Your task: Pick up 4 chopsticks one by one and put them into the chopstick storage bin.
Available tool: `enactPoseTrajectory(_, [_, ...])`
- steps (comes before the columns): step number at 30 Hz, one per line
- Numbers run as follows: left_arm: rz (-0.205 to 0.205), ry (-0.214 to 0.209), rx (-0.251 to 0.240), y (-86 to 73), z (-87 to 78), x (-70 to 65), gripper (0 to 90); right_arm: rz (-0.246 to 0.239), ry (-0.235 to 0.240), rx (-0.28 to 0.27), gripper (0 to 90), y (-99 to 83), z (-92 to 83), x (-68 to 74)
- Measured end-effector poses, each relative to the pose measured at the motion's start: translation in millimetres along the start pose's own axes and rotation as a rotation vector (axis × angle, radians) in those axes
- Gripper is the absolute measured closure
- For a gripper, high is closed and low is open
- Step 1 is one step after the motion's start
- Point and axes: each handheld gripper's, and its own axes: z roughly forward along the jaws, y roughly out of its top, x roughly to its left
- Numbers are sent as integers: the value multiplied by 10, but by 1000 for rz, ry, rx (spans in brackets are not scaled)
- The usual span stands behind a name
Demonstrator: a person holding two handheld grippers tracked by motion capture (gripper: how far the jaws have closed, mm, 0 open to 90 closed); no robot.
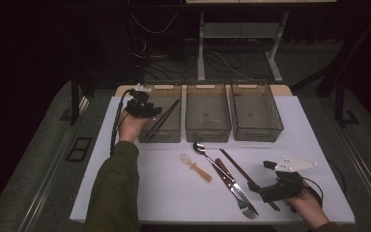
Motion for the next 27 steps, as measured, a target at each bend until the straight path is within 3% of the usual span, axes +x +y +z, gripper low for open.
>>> enactPoseTrajectory(2, [-1,-15,-19,15,-36,-28,481,4,0,3,11,0,2,-2])
enactPoseTrajectory(8, [58,-51,-56,23,-185,-116,394,3,-5,6,11,-1,14,-7])
enactPoseTrajectory(10, [55,-77,-73,-4,-248,-151,359,-2,-5,14,11,-6,18,1])
enactPoseTrajectory(18, [71,-128,-91,-266,-458,-306,269,-4,1,17,11,-12,23,9])
enactPoseTrajectory(27, [100,-169,-117,-537,-599,-539,229,1,-7,20,11,-12,26,4])
